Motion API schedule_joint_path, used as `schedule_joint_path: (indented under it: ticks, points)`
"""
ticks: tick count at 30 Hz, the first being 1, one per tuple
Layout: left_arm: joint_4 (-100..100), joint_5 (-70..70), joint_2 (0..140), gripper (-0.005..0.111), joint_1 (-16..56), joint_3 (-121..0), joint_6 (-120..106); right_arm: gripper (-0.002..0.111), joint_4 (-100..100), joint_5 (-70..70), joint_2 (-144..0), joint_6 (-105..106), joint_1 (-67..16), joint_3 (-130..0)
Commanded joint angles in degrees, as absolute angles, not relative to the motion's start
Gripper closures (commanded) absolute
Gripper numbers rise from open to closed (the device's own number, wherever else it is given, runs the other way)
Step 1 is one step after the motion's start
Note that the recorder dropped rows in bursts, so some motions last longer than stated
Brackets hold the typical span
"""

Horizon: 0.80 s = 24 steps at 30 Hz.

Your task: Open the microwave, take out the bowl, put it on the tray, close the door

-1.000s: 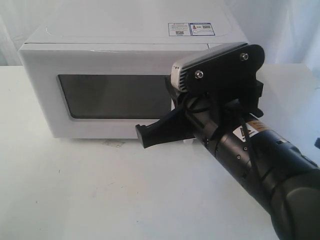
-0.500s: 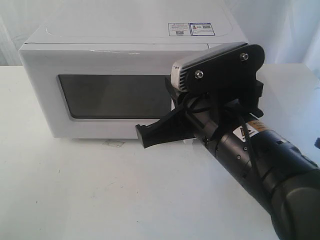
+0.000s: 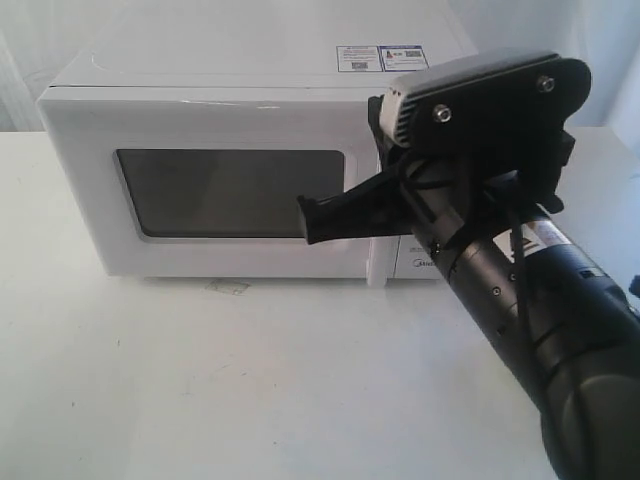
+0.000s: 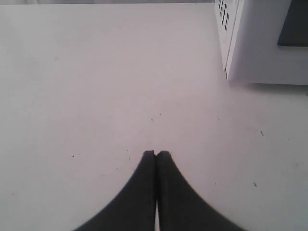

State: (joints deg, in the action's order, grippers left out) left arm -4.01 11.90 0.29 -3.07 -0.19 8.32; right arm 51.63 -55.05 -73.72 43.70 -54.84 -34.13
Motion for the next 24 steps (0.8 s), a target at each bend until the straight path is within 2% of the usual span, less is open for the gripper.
schedule_joint_path:
  ticks: [1, 9, 24]
  points:
    - [-3.97, 11.54, 0.0, 0.107, -3.26, 0.0, 8.61, 0.108, 51.57, -55.29, -73.05, 44.26, -54.81, -33.71]
    - [-3.97, 11.54, 0.0, 0.107, -3.26, 0.0, 8.61, 0.108, 71.53, -51.62, -62.97, 49.83, -51.14, -31.43]
    - [-3.97, 11.54, 0.0, 0.107, -3.26, 0.0, 8.61, 0.108, 69.61, -20.04, -26.79, 49.73, -25.83, -18.01]
